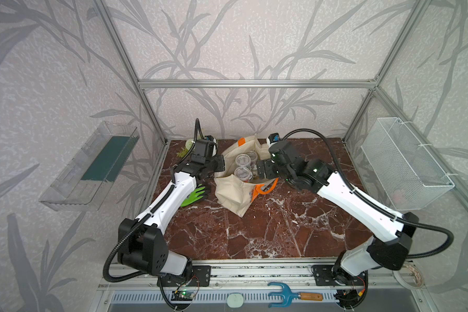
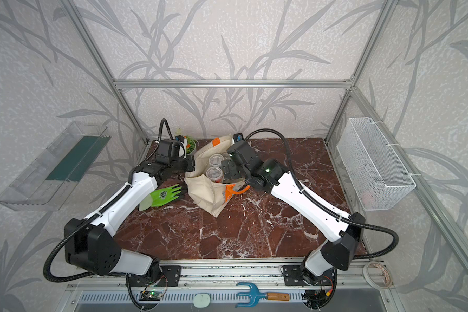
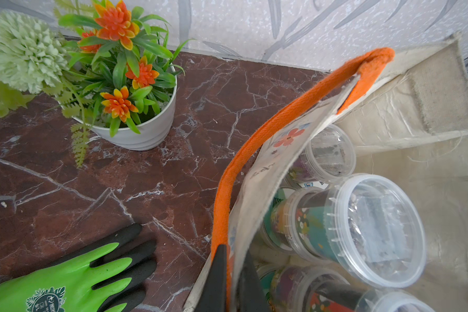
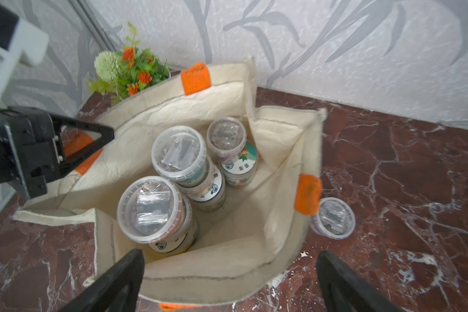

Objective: Take out the seed jars from the canvas bag
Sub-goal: Pick up the seed jar from the canvas bag.

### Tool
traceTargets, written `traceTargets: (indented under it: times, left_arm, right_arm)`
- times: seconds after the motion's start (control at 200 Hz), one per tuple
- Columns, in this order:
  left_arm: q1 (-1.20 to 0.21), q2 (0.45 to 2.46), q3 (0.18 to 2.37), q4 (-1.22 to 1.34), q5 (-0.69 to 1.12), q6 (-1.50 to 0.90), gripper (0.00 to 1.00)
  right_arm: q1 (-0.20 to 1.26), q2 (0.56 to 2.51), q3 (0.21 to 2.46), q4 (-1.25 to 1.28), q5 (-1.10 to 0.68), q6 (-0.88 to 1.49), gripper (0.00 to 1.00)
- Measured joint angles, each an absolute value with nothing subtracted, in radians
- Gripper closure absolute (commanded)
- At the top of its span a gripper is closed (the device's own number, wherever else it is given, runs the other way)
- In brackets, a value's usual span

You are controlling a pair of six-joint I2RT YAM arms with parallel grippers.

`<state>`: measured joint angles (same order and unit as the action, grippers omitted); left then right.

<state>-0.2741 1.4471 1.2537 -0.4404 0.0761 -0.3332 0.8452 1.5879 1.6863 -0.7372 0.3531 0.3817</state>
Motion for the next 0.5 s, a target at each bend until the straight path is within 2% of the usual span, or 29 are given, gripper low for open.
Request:
traceTargets:
  times: [0.175, 0.5]
  left_arm:
    - [-0.274, 1.447, 1.253, -0.44, 0.076, -0.334, 1.0]
    - [-0.274, 1.447, 1.253, -0.439, 0.076, -0.334, 1.0]
  right_arm:
    - [0.847, 1.752, 1.794, -0.755, 0.284, 0.373, 0.01]
    - [0.847, 1.917, 1.986, -0.78, 0.234, 0.369, 0.01]
